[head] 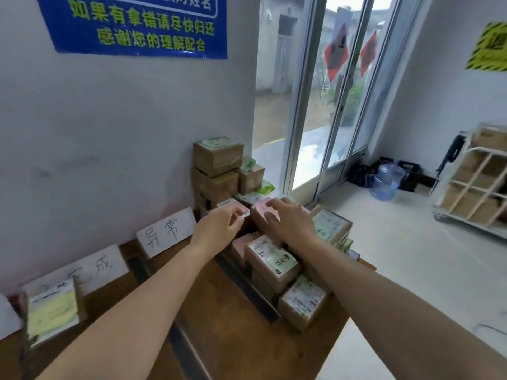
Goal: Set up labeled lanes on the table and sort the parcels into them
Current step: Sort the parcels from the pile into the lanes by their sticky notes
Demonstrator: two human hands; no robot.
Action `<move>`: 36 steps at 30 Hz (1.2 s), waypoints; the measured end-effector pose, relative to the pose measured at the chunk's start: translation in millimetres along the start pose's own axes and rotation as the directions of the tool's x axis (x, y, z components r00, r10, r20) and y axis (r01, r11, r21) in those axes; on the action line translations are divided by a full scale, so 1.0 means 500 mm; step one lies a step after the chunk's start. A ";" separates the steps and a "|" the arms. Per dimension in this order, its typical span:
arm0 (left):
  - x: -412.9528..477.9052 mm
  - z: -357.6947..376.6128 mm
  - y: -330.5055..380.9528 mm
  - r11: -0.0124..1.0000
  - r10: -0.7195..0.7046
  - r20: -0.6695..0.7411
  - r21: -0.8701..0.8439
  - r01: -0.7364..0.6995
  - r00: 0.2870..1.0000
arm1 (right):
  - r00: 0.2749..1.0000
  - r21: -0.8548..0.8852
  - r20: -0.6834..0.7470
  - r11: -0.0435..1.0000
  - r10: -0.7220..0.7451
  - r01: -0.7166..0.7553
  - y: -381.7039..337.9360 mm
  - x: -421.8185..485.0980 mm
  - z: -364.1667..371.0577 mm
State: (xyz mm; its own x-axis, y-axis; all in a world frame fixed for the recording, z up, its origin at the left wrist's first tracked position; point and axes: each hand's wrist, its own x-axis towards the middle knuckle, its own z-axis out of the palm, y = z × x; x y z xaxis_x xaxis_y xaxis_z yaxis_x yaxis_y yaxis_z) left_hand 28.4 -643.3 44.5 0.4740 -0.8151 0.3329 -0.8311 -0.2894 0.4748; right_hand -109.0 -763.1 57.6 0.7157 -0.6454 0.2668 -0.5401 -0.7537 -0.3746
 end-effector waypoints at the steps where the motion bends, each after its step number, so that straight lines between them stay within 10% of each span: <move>1: 0.025 0.008 0.003 1.000 0.019 0.008 0.011 -0.019 1.000 | 1.000 -0.024 0.008 1.000 0.003 -0.002 0.015 0.016 -0.006; 12: 0.176 0.137 -0.021 0.995 -0.066 0.132 0.082 0.056 0.989 | 0.992 -0.090 0.116 0.994 -0.053 0.063 0.183 0.189 -0.002; 18: 0.237 0.232 -0.020 0.942 -0.328 0.184 -0.007 0.335 0.927 | 0.932 -0.078 0.323 0.977 -0.164 0.199 0.284 0.320 0.009; 27: 0.273 0.349 -0.028 0.478 -0.720 0.345 -0.382 0.791 0.602 | 0.772 -0.050 0.620 0.975 -0.141 0.218 0.423 0.454 0.085; 36: 0.298 0.374 -0.027 0.290 -0.704 0.437 -0.542 0.789 0.559 | 0.732 -0.022 0.672 0.986 -0.110 0.168 0.466 0.476 0.162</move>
State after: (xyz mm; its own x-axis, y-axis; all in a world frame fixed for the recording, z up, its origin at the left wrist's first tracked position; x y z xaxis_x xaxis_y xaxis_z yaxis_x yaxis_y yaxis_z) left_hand 55.9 -854.6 -64.8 0.7234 -0.4712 -0.5047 0.2906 -0.4552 0.8416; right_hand -28.7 -1082.6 -38.1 0.8810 -0.3066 -0.3603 -0.4218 -0.8538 -0.3050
